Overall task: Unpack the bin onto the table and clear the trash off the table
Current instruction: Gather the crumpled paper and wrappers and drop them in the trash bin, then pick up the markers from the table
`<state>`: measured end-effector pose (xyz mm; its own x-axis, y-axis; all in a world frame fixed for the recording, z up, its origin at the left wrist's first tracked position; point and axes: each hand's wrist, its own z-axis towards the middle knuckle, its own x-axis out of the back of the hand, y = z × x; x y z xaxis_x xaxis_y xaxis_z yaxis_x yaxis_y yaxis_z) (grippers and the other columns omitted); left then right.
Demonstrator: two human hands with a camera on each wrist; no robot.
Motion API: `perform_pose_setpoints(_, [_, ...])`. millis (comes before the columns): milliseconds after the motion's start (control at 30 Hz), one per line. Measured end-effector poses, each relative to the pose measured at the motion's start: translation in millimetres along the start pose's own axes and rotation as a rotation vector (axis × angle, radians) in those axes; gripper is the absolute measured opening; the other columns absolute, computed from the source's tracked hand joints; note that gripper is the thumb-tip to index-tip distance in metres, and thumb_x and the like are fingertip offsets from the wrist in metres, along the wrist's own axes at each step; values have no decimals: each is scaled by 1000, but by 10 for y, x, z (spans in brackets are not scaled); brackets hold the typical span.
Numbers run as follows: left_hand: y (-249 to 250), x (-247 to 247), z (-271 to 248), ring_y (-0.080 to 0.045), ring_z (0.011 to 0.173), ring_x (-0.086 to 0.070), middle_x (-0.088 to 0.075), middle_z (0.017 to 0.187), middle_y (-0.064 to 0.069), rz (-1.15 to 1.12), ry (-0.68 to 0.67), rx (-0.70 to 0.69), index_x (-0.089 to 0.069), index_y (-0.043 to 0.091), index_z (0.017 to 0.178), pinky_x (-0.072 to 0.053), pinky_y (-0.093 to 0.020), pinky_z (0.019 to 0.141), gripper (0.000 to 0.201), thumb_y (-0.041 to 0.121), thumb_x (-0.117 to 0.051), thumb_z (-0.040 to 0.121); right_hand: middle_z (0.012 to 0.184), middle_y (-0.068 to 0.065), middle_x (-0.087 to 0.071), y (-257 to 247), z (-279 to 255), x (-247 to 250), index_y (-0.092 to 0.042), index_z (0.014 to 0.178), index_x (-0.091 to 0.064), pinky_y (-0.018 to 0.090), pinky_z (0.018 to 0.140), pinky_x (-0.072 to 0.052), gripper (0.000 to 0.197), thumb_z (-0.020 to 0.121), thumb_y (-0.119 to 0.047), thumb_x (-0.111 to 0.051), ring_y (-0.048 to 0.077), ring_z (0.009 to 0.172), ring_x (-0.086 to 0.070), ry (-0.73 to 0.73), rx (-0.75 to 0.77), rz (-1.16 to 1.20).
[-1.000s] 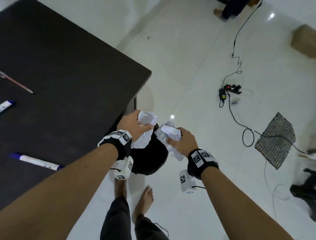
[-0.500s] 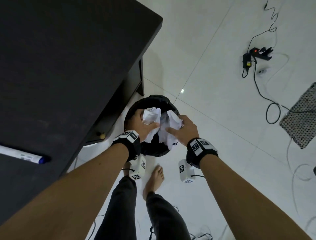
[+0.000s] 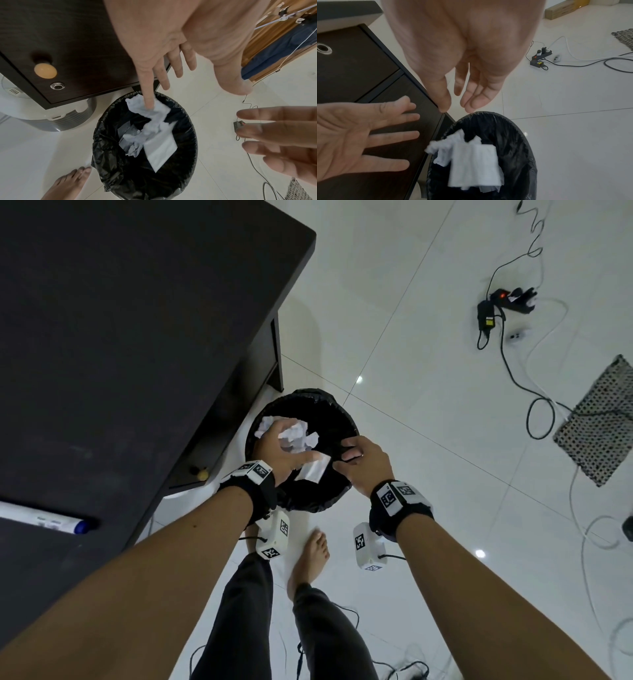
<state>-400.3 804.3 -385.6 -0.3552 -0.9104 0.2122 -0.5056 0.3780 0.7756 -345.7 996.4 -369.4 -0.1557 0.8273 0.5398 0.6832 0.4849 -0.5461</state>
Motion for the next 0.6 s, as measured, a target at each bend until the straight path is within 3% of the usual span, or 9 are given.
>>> perform_pose_setpoints(33, [6, 9, -17, -18, 117, -62, -60, 132, 4, 3, 8, -6, -57, 24, 132, -58, -38, 92, 79, 28, -96, 63, 94, -5, -71, -12, -19, 10, -23, 122, -64, 41, 94, -55, 46, 78, -22, -78, 23, 99, -68, 4, 1, 0])
perform_pose_setpoints(200, [96, 87, -184, -21, 115, -61, -58, 125, 3, -18, 9, 15, -56, 13, 134, -52, -35, 97, 71, 15, -90, 72, 91, -5, -70, -90, -171, 74, -22, 119, -65, 42, 93, -55, 41, 80, -18, -77, 25, 97, -68, 10, 34, 11])
perform_pose_setpoints(367, [219, 310, -540, -21, 110, -64, -61, 126, 3, -78, 10, 45, -61, 28, 119, -56, -39, 91, 60, 31, -92, 67, 86, -7, -69, -293, -475, 247, -22, 115, -67, 40, 92, -56, 38, 79, -18, -77, 24, 93, -68, 8, 82, 27])
perform_pose_setpoints(467, [288, 491, -879, -26, 104, -68, -68, 115, -1, -94, 58, 36, -62, 34, 104, -57, -44, 92, 49, 25, -93, 66, 84, -3, -71, -518, -710, 328, -24, 111, -68, 36, 89, -57, 36, 77, -16, -76, 21, 86, -69, 8, 150, 22])
perform_pose_setpoints(533, [313, 638, -1170, -21, 96, -69, -71, 106, 1, -62, 84, 41, -62, 35, 99, -58, -38, 88, 43, 21, -90, 71, 88, -3, -71, -713, -905, 349, -24, 109, -68, 32, 87, -58, 34, 77, -14, -76, 18, 84, -69, -5, 211, 9])
perform_pose_setpoints(600, [287, 802, -1514, -11, 86, -67, -71, 104, -1, -39, 97, 56, -62, 30, 101, -55, -21, 75, 37, 16, -86, 78, 92, -1, -71, -928, -1117, 338, -23, 109, -68, 29, 84, -57, 33, 79, -12, -75, 16, 83, -69, -31, 269, -7])
